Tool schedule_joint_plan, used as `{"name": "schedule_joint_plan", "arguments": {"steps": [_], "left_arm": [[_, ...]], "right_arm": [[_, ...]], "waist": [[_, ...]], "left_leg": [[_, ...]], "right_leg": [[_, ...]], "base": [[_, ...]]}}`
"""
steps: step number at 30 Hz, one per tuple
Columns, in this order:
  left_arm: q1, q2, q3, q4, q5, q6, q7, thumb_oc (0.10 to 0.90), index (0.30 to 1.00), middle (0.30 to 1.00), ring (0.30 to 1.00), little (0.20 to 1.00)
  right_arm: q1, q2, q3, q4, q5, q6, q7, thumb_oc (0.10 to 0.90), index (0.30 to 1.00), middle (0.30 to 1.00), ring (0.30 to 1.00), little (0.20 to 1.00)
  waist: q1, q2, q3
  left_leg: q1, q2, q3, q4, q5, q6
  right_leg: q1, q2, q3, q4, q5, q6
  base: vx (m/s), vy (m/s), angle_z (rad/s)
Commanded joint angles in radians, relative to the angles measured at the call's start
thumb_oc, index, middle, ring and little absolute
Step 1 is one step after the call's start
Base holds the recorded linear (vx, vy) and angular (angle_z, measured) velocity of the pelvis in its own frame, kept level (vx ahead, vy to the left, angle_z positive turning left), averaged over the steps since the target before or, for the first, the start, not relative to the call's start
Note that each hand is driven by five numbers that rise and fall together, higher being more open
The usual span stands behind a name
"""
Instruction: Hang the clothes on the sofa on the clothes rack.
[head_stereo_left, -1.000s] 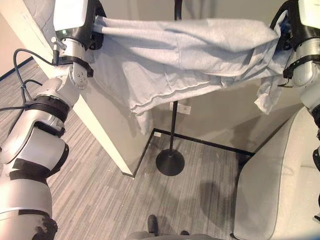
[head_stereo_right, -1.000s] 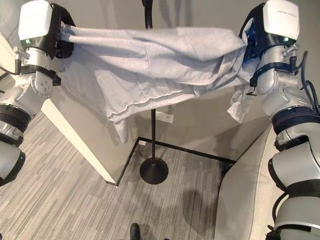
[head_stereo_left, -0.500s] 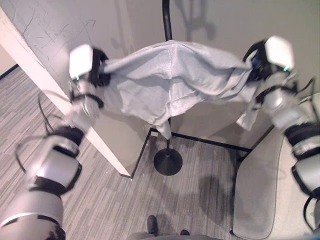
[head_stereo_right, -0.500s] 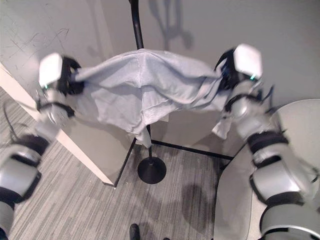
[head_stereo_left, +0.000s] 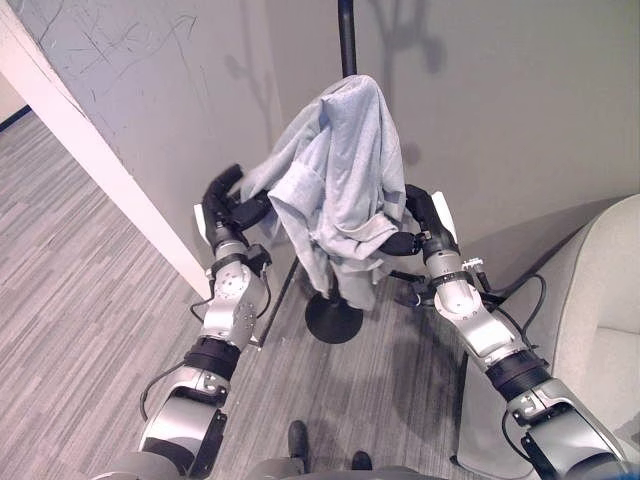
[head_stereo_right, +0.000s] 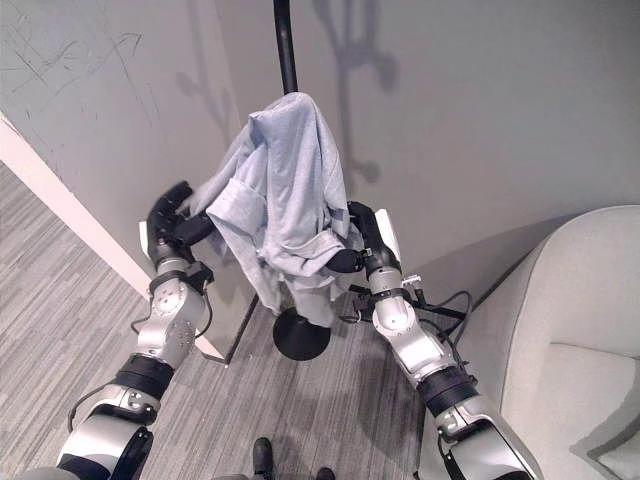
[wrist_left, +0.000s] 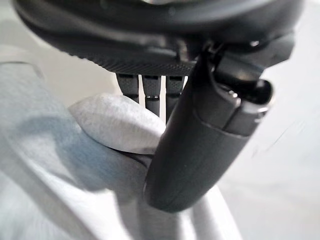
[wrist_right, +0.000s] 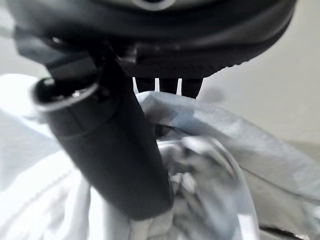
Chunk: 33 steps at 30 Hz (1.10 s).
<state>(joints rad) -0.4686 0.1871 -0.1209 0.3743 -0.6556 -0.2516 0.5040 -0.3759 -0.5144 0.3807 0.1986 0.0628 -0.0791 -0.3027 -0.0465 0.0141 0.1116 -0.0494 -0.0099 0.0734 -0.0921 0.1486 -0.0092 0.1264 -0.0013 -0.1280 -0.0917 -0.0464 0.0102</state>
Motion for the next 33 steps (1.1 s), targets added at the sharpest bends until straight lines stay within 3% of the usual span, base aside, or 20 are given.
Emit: {"name": "schedule_joint_plan", "arguments": {"steps": [1,3,9,13,16,18,20,23,24,25,26,30,31,32,33], "left_arm": [[-0.055,0.048,0.007,-0.044,0.007,-0.117,-0.052,0.800,0.900,0.900,0.900,0.900],[0.037,0.068,0.011,-0.151,-0.013,-0.092,-0.102,0.800,0.900,0.900,0.900,0.900],[0.172,0.126,0.005,-0.264,-0.006,-0.014,-0.174,0.800,0.900,0.900,0.900,0.900],[0.310,0.213,0.030,-0.366,0.059,0.040,-0.246,0.800,0.900,0.900,0.900,0.900],[0.416,0.260,0.066,-0.402,0.055,0.043,-0.324,0.800,0.900,0.900,0.900,0.900],[0.516,0.273,0.115,-0.401,-0.069,0.017,-0.425,0.800,0.900,0.900,0.900,0.900],[0.537,0.274,0.133,-0.389,-0.078,0.011,-0.449,0.800,0.900,0.900,0.900,0.900],[0.566,0.235,0.171,-0.282,-0.012,-0.015,-0.448,0.800,0.900,0.900,0.900,0.900],[0.580,0.208,0.185,-0.248,-0.056,-0.018,-0.450,0.800,0.900,0.900,0.900,0.900],[0.595,0.113,0.223,-0.123,-0.160,-0.012,-0.437,0.800,0.900,0.900,0.900,0.900],[0.598,0.090,0.224,-0.056,-0.152,-0.008,-0.426,0.800,0.900,0.900,0.900,0.900],[0.562,-0.028,0.266,0.350,-0.245,0.033,-0.410,0.800,0.900,0.900,0.900,0.900],[0.548,-0.043,0.273,0.433,-0.231,0.042,-0.407,0.800,0.900,0.900,0.900,0.900],[0.515,-0.045,0.268,0.667,-0.151,0.060,-0.416,0.800,0.900,0.900,0.900,0.900],[0.513,-0.045,0.269,0.669,-0.151,0.060,-0.417,0.800,0.900,0.900,0.900,0.900]], "right_arm": [[-0.039,-0.056,-0.112,-0.118,0.020,-0.133,0.010,0.800,0.900,0.900,0.900,0.900],[0.016,-0.107,-0.173,-0.211,-0.006,-0.137,0.044,0.800,0.900,0.900,0.900,0.900],[0.091,-0.175,-0.249,-0.318,-0.027,-0.138,0.116,0.800,0.900,0.900,0.900,0.900],[0.143,-0.202,-0.297,-0.362,-0.032,-0.142,0.163,0.800,0.900,0.900,0.900,0.900],[0.206,-0.218,-0.349,-0.403,-0.038,-0.152,0.197,0.800,0.900,0.900,0.900,0.900],[0.275,-0.190,-0.392,-0.412,-0.004,-0.177,0.215,0.800,0.900,0.900,0.900,0.900],[0.297,-0.181,-0.406,-0.423,-0.001,-0.182,0.224,0.800,0.900,0.900,0.900,0.900],[0.398,-0.099,-0.458,-0.415,0.048,-0.200,0.241,0.800,0.900,0.900,0.900,0.900],[0.432,-0.054,-0.470,-0.398,0.096,-0.205,0.243,0.800,0.900,0.900,0.900,0.900],[0.503,0.066,-0.465,-0.337,0.214,-0.210,0.250,0.800,0.900,0.900,0.900,0.900],[0.527,0.111,-0.451,-0.284,0.253,-0.211,0.237,0.800,0.900,0.900,0.900,0.900],[0.543,0.275,-0.398,0.096,0.466,-0.199,0.200,0.800,0.900,0.900,0.900,0.900],[0.528,0.295,-0.382,0.209,0.503,-0.183,0.191,0.800,0.900,0.900,0.900,0.900],[0.488,0.333,-0.356,0.443,0.644,-0.159,0.217,0.800,0.900,0.900,0.900,0.900],[0.486,0.333,-0.356,0.446,0.645,-0.159,0.219,0.800,0.900,0.900,0.900,0.900]], "waist": [[0.012,-0.041,-0.075],[0.014,-0.040,-0.078],[0.022,-0.035,-0.084],[0.029,-0.028,-0.085],[0.032,-0.024,-0.087],[0.031,-0.022,-0.085],[0.030,-0.023,-0.087],[0.026,-0.025,-0.088],[0.024,-0.025,-0.088],[0.018,-0.024,-0.087],[0.018,-0.024,-0.085],[0.016,-0.017,-0.079],[0.019,-0.016,-0.077],[0.027,-0.016,-0.075],[0.026,-0.016,-0.074]], "left_leg": [[0.038,-0.022,0.042,0.005,-0.151,-0.015],[0.043,-0.023,0.042,0.005,-0.153,-0.013],[0.049,-0.020,0.046,0.005,-0.155,-0.009],[0.056,-0.016,0.055,0.005,-0.155,-0.007],[0.062,-0.013,0.061,0.005,-0.156,-0.007],[0.067,-0.011,0.069,0.005,-0.157,-0.009],[0.069,-0.010,0.071,0.005,-0.158,-0.009],[0.079,-0.009,0.074,0.005,-0.161,-0.010],[0.079,-0.009,0.073,0.005,-0.161,-0.011],[0.077,-0.008,0.071,0.005,-0.157,-0.009],[0.079,-0.009,0.070,0.005,-0.157,-0.009],[0.076,-0.010,0.057,0.005,-0.151,-0.009],[0.078,-0.011,0.055,0.005,-0.152,-0.010],[0.078,-0.011,0.048,0.005,-0.148,-0.014],[0.076,-0.011,0.046,0.005,-0.147,-0.014]], "right_leg": [[0.031,-0.033,-0.026,0.004,-0.035,0.053],[0.034,-0.034,-0.032,0.004,-0.035,0.055],[0.039,-0.034,-0.039,0.004,-0.034,0.058],[0.039,-0.036,-0.042,0.004,-0.028,0.062],[0.044,-0.038,-0.045,0.004,-0.027,0.063],[0.049,-0.039,-0.051,0.004,-0.025,0.066],[0.052,-0.040,-0.051,0.004,-0.026,0.066],[0.062,-0.042,-0.053,0.004,-0.029,0.064],[0.063,-0.042,-0.055,0.004,-0.030,0.063],[0.062,-0.040,-0.058,0.004,-0.031,0.059],[0.065,-0.040,-0.058,0.004,-0.032,0.058],[0.062,-0.035,-0.067,0.010,-0.039,0.052],[0.064,-0.035,-0.067,0.010,-0.042,0.051],[0.064,-0.033,-0.070,0.011,-0.046,0.048],[0.063,-0.032,-0.072,0.009,-0.045,0.047]], "base": [[0.00,0.000,0.00],[0.00,0.000,0.00],[-0.01,-0.014,-0.02],[-0.01,-0.013,-0.02],[-0.01,-0.029,-0.05],[-0.02,-0.040,-0.02],[-0.01,-0.024,-0.05],[0.00,-0.033,-0.10],[-0.02,-0.041,-0.09],[-0.01,-0.038,-0.10],[-0.02,-0.039,-0.05],[-0.01,-0.003,0.01],[-0.02,-0.017,0.08],[-0.01,-0.012,0.10],[-0.01,-0.013,0.09]]}}
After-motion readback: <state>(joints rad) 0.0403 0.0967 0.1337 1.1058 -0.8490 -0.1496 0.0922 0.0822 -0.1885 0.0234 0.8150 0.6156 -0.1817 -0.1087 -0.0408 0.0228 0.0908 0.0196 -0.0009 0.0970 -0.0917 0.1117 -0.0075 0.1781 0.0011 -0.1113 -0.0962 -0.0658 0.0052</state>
